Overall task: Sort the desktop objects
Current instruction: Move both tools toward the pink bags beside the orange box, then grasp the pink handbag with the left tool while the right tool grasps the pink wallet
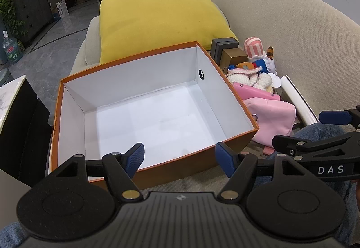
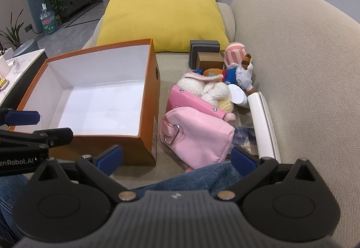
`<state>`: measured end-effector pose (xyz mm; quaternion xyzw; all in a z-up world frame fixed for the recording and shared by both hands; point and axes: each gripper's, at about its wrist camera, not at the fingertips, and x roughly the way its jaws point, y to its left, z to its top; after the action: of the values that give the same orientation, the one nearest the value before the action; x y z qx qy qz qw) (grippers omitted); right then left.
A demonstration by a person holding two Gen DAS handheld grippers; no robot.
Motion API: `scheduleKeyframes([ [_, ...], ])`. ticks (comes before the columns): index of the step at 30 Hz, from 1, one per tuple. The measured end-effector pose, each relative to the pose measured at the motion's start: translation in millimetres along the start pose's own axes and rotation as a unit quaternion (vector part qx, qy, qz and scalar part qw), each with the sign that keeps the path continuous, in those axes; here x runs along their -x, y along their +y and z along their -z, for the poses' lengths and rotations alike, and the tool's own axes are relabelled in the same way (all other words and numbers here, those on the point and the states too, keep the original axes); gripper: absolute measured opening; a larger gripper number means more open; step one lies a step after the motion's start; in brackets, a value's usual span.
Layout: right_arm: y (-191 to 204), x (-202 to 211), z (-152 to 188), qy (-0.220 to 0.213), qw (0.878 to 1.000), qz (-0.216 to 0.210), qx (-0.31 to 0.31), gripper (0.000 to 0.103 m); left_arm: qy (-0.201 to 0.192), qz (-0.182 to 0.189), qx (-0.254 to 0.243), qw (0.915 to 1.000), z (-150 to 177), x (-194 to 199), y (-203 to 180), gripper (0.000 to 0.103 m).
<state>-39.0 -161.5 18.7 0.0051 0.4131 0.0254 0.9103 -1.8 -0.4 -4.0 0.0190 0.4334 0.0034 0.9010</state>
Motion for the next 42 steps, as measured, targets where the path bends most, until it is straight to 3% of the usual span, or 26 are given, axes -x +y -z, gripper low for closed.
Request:
scheduleKeyframes([
  [14, -3.0, 0.5, -2.2, -0.002, 1.0, 0.0, 0.005, 0.102, -0.002, 0.007, -0.009, 0.9999, -5.5, -0.3, -2.8, 0.082],
  [19, -14.4, 8.5, -17.3, -0.028, 0.999, 0.009, 0.022, 0.101, -0.01, 0.038, -0.009, 0.9992, -20.1, 0.7, -1.4, 0.08],
  [28, -57.1, 2.0, -50.3, -0.033, 0.999, 0.011, 0.005, 0.074, -0.017, 0.088, -0.056, 0.9944, -60.5, -11.8, -11.1, 0.053],
  [30, -66.0, -4.8, -56.3, -0.023, 1.0, 0.01, 0.004, 0.069, -0.011, 0.119, -0.081, 0.9896, -70.3, -19.5, -19.5, 0.045],
  [35, -82.8, -28.2, -63.2, 0.014, 1.0, -0.018, 0.002, 0.055, 0.002, 0.175, -0.159, 0.9717, -85.1, -35.1, -52.4, 0.043],
  [39, -89.2, -43.7, -63.2, 0.044, 0.998, -0.038, 0.007, 0.051, 0.028, 0.203, -0.224, 0.9529, -90.2, -51.3, -82.6, 0.043],
  [42, -95.6, -52.2, -61.1, 0.059, 0.997, -0.047, 0.006, 0.042, 0.043, 0.211, -0.282, 0.935, -87.1, -65.3, -102.4, 0.043],
])
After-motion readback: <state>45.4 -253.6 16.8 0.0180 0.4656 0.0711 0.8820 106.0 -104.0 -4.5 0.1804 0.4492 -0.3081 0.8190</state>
